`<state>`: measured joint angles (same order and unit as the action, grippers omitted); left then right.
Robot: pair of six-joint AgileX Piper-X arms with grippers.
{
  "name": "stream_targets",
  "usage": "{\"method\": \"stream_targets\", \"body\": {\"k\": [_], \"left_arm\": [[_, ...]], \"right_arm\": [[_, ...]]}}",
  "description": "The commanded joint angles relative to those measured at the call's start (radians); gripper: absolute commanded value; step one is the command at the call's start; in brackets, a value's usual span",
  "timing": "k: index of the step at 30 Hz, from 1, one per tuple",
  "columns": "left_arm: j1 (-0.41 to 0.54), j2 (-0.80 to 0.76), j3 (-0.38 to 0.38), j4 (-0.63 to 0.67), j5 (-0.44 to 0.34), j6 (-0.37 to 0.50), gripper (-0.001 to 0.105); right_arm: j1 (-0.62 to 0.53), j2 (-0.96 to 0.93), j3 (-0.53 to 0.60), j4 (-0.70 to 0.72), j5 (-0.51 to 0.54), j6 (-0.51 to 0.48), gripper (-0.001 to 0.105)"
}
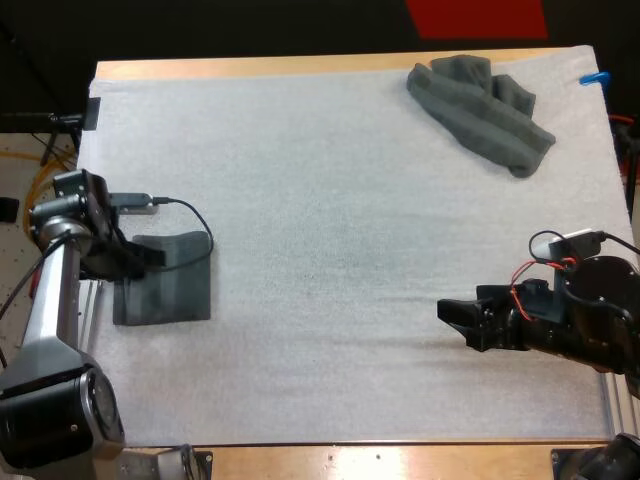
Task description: Pick towel from pile fold and stack
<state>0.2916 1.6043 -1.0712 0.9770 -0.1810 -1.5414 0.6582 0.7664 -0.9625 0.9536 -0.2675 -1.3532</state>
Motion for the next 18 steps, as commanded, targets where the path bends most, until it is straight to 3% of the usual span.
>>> {"method": "stream_targets", "body": {"k": [1,3,6,10,18], "left_arm": [[-0.003,-0.011,-0.026,0.029,-0.068,-0.004,0.060],[-0.003,-0.011,-0.060,0.059,-0.101,-0.012,0.060],[-0.008,-0.033,-0.104,0.088,-0.073,-0.040,0.060],[-0.045,-0.121,-0.105,0.087,-0.003,-0.040,0.060],[-0.200,-0.335,-0.105,0.065,0.047,-0.053,0.060]], "right_arm": [[-0.001,-0.002,-0.007,-0.010,-0.008,-0.003,0.066],[-0.001,-0.002,-0.007,-0.010,-0.008,-0.003,0.066],[-0.001,-0.002,-0.007,-0.013,-0.008,-0.003,0.066],[-0.001,-0.002,-0.007,-0.015,-0.008,-0.003,0.066],[-0.001,-0.002,-0.007,-0.015,-0.008,-0.003,0.066]]}}
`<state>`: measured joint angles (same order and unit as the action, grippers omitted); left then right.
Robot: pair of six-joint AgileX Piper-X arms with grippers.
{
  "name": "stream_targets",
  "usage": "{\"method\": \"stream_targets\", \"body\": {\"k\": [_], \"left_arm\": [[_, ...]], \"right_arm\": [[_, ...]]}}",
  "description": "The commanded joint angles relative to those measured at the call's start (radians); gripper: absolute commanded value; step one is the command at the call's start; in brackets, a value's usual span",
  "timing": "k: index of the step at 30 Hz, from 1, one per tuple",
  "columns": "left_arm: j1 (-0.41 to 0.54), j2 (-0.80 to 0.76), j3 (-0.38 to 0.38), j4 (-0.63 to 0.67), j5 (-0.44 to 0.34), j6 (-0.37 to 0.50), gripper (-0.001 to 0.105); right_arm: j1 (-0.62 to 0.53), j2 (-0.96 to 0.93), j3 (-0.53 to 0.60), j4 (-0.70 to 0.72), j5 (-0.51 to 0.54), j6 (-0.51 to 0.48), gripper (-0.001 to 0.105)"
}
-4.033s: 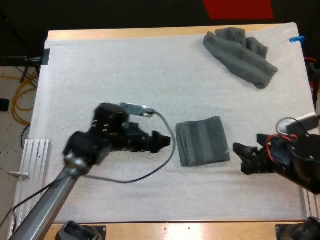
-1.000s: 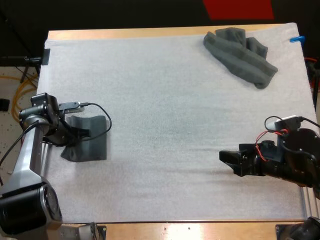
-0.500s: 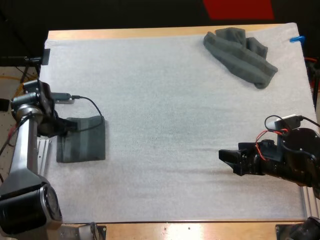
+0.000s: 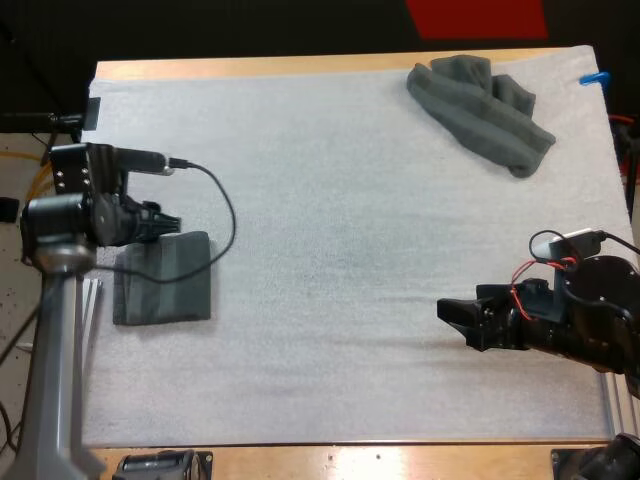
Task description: Pick towel from pile fold and stack
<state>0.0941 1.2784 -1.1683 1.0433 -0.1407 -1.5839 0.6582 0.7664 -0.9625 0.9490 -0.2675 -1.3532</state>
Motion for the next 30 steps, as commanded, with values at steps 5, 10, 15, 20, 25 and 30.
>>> {"method": "stream_targets", "body": {"k": [5,10,15,20,25,30], "left_arm": [[-0.128,-0.132,-0.008,-0.001,0.025,-0.069,0.060],[-0.301,-0.222,-0.006,0.007,0.025,-0.163,0.060],[-0.423,-0.243,-0.004,0.007,0.015,-0.163,0.060],[-0.448,-0.243,-0.004,-0.016,-0.005,-0.158,0.060],[-0.385,-0.243,-0.004,-0.062,-0.015,-0.089,0.059],[-0.301,-0.257,-0.004,-0.039,-0.004,-0.073,0.059]], "right_arm": [[-0.001,-0.002,-0.007,-0.036,-0.006,-0.017,0.066],[-0.004,0.022,-0.007,-0.050,-0.001,-0.073,0.066],[-0.015,0.103,-0.007,-0.056,0.079,-0.124,0.066],[-0.113,0.198,-0.007,-0.087,0.085,-0.220,0.066],[-0.299,0.244,-0.007,-0.126,0.085,-0.300,0.066],[-0.490,0.237,-0.007,-0.078,0.085,-0.403,0.066]]}}
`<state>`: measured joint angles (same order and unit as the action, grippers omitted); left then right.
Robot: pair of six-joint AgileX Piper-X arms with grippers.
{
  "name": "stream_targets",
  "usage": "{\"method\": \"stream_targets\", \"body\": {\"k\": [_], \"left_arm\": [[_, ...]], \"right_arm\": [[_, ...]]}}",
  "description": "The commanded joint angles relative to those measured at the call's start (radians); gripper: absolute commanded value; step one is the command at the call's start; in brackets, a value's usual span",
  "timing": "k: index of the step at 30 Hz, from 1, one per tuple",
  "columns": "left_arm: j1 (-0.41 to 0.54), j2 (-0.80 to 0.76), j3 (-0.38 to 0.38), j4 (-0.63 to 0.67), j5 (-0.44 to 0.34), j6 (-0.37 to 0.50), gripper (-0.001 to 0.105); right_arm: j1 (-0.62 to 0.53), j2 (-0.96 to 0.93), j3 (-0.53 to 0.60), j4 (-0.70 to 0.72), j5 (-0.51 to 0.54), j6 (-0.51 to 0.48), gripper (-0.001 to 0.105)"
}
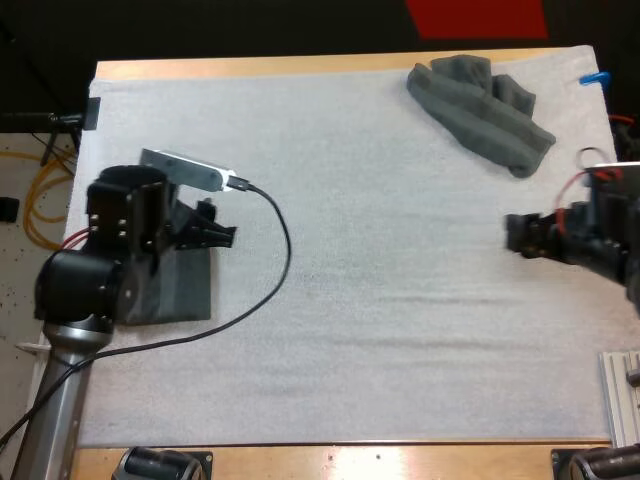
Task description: Pick towel from pile fold and stack
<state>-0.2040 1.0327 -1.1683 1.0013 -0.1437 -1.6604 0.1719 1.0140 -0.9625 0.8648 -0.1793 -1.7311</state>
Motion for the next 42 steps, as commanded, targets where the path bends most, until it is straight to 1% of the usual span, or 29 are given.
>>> {"method": "stream_targets", "body": {"k": [1,5,8,9,11,15,18,20,23,25,29,32,37,38,40,42], "left_arm": [[0.019,-0.024,-0.004,0.016,0.002,0.011,0.059],[0.079,-0.083,-0.004,0.053,0.004,0.045,0.059],[0.126,-0.155,-0.004,0.073,0.004,0.069,0.059],[0.143,-0.179,-0.004,0.078,0.004,0.073,0.059],[0.170,-0.219,-0.004,0.082,0.004,0.073,0.059],[0.184,-0.343,-0.004,0.096,0.008,0.073,0.059],[0.184,-0.438,-0.004,0.101,0.029,0.073,0.059],[0.184,-0.497,-0.004,0.105,0.029,0.073,0.059],[0.184,-0.621,-0.004,0.121,0.032,0.084,0.059],[0.184,-0.717,-0.004,0.122,0.053,0.099,0.059],[0.184,-0.854,-0.006,0.147,0.053,0.099,0.059],[0.184,-0.941,-0.006,0.224,0.068,0.099,0.059],[0.184,-1.022,-0.008,0.423,0.202,0.099,0.059],[0.184,-1.029,-0.008,0.439,0.209,0.099,0.059],[0.184,-1.055,-0.008,0.511,0.212,0.099,0.059],[0.184,-1.079,-0.008,0.543,0.212,0.094,0.059]], "right_arm": [[-0.035,-0.017,-0.009,0.020,0.002,-0.040,0.066],[-0.102,-0.061,-0.009,0.046,0.009,-0.098,0.066],[-0.112,-0.118,-0.009,0.049,0.074,-0.132,0.066],[-0.112,-0.143,-0.009,0.056,0.103,-0.158,0.066],[-0.112,-0.175,-0.009,0.077,0.124,-0.184,0.066],[-0.112,-0.254,-0.009,0.143,0.138,-0.181,0.066],[-0.112,-0.323,-0.009,0.171,0.138,-0.169,0.066],[-0.112,-0.367,-0.009,0.172,0.138,-0.153,0.066],[-0.112,-0.445,-0.009,0.172,0.138,-0.158,0.066],[-0.112,-0.510,-0.009,0.172,0.138,-0.157,0.066],[-0.112,-0.609,-0.009,0.172,0.138,-0.151,0.066],[-0.112,-0.688,-0.006,0.172,0.138,-0.148,0.066],[-0.112,-0.828,0.030,0.172,0.138,-0.128,0.066],[-0.112,-0.852,0.040,0.172,0.138,-0.129,0.066],[-0.112,-0.917,0.064,0.172,0.138,-0.127,0.066],[-0.112,-0.966,0.076,0.181,0.138,-0.127,0.066]]}}
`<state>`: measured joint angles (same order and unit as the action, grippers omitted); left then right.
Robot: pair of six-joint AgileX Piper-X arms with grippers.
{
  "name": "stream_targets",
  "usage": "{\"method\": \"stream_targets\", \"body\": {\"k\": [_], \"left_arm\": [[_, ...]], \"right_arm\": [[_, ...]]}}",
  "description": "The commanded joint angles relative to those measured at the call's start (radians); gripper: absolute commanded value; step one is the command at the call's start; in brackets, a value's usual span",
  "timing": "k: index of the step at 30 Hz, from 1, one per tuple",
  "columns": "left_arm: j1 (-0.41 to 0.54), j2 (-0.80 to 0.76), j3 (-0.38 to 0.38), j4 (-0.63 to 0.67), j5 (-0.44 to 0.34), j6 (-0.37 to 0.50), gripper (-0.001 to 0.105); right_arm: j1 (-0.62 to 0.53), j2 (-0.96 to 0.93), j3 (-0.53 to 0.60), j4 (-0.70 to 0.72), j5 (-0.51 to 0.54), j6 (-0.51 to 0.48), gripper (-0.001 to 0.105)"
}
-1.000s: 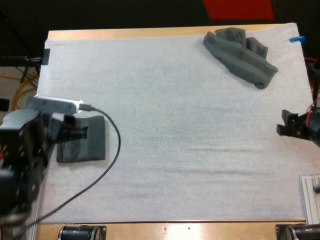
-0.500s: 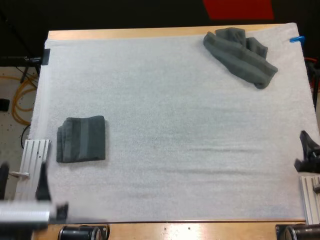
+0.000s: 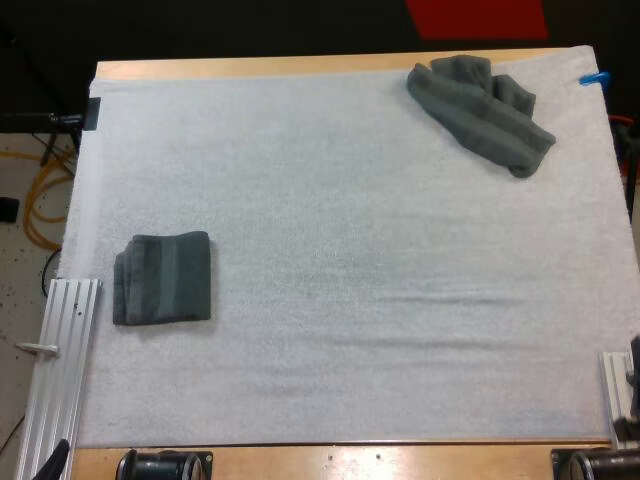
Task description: Pick towel from pile fold and stack
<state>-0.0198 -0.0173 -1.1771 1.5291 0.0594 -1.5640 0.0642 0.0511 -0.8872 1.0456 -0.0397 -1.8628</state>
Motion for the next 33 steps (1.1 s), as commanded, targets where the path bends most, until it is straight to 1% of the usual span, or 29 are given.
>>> {"method": "stream_targets", "body": {"k": [1,3,7,9,11,14,16,18,20,23,25,26,28,29,30,31,32,33], "left_arm": [[0.000,-0.045,0.001,0.027,0.009,-0.009,0.059],[0.000,-0.074,-0.001,0.037,0.009,-0.030,0.059],[0.000,-0.142,-0.001,0.041,0.009,-0.075,0.059],[0.003,-0.143,-0.005,0.041,0.015,-0.092,0.059],[0.009,-0.139,-0.001,0.041,0.036,-0.107,0.059],[0.019,-0.140,0.014,0.041,0.046,-0.107,0.059],[0.020,-0.140,0.029,0.041,0.044,-0.080,0.059],[0.020,-0.140,0.044,0.034,0.024,-0.064,0.059],[0.020,-0.140,0.076,0.017,0.002,-0.051,0.059],[0.020,-0.140,0.150,-0.022,-0.005,-0.051,0.059],[0.020,-0.139,0.231,-0.084,-0.005,-0.051,0.059],[0.020,-0.139,0.254,-0.105,-0.005,-0.051,0.059],[0.020,-0.137,0.341,-0.204,-0.001,-0.051,0.059],[0.020,-0.137,0.367,-0.237,0.001,-0.051,0.059],[0.020,-0.137,0.409,-0.293,0.005,-0.054,0.059],[0.020,-0.137,0.456,-0.361,0.005,-0.054,0.059],[0.020,-0.135,0.480,-0.396,0.005,-0.054,0.059],[0.020,-0.135,0.525,-0.456,0.005,-0.054,0.059]], "right_arm": [[-0.004,-0.031,0.005,0.015,-0.001,0.004,0.066],[-0.004,-0.062,0.005,0.049,0.004,0.004,0.066],[-0.004,-0.109,0.000,0.125,0.069,0.037,0.066],[-0.004,-0.105,-0.010,0.153,0.092,0.050,0.066],[-0.004,-0.107,-0.010,0.156,0.092,0.049,0.066],[-0.004,-0.107,-0.010,0.155,0.092,0.049,0.066],[-0.004,-0.107,-0.009,0.150,0.096,0.042,0.066],[-0.004,-0.107,-0.002,0.127,0.096,0.042,0.066],[-0.004,-0.107,0.018,0.080,0.096,0.033,0.066],[-0.004,-0.107,0.074,-0.013,0.096,0.014,0.066],[-0.004,-0.103,0.140,-0.073,0.079,0.011,0.066],[-0.004,-0.103,0.154,-0.084,0.076,0.011,0.066],[-0.004,-0.102,0.225,-0.132,0.053,0.024,0.066],[-0.004,-0.102,0.242,-0.140,0.053,0.031,0.066],[-0.004,-0.102,0.272,-0.151,0.053,0.052,0.066],[-0.004,-0.102,0.293,-0.151,0.053,0.069,0.066],[-0.004,-0.102,0.307,-0.149,0.053,0.074,0.066],[-0.004,-0.102,0.331,-0.146,0.056,0.085,0.066]]}}
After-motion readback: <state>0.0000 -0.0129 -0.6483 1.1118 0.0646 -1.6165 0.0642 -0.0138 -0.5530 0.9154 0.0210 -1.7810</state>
